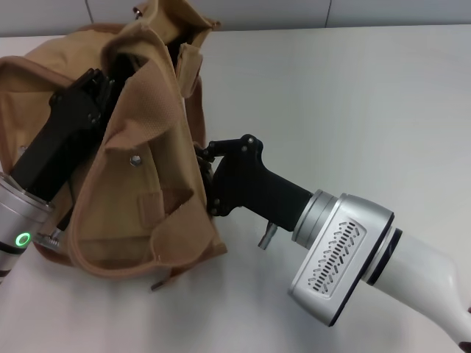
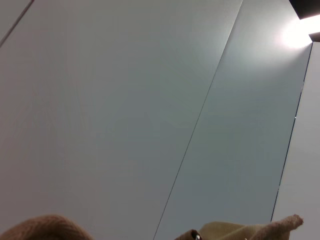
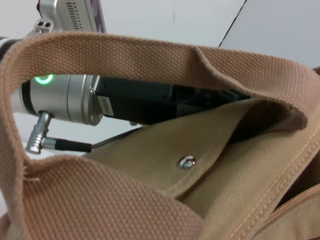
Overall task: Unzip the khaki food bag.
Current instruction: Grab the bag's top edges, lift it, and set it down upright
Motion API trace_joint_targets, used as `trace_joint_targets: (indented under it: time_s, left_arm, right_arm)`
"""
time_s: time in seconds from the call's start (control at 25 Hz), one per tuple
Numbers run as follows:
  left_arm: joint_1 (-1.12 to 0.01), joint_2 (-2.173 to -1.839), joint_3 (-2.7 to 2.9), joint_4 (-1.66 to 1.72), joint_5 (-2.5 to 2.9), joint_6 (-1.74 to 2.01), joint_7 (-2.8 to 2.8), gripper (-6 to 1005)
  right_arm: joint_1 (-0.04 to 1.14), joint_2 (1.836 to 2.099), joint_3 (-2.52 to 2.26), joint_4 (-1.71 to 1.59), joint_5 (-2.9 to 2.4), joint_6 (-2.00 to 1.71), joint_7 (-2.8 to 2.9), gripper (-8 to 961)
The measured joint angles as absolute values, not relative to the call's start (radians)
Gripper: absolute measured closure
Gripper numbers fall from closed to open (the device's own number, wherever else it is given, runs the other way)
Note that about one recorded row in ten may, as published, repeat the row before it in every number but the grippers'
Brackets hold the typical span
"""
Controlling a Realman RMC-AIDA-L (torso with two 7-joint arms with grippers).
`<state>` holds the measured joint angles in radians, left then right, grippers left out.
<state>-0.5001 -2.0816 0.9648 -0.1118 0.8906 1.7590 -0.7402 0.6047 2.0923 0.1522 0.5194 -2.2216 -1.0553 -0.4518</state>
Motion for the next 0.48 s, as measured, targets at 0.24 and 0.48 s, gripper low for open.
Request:
trace_joint_targets:
  time_s: [0.24, 0.48]
  left_arm:
    - [-0.484, -2.082, 0.908, -0.104, 0.886, 1.776, -0.744, 911]
    - [-0.434, -2.082, 0.732, -0.109, 0.884, 1.782, -0.744, 909]
  right_arm:
    - [0.601, 2.092, 0.148, 0.497, -2.222, -1.054, -0.448, 923]
    - [0.585, 2.092, 0.146, 0.473, -2.222, -1.054, -0.446, 890]
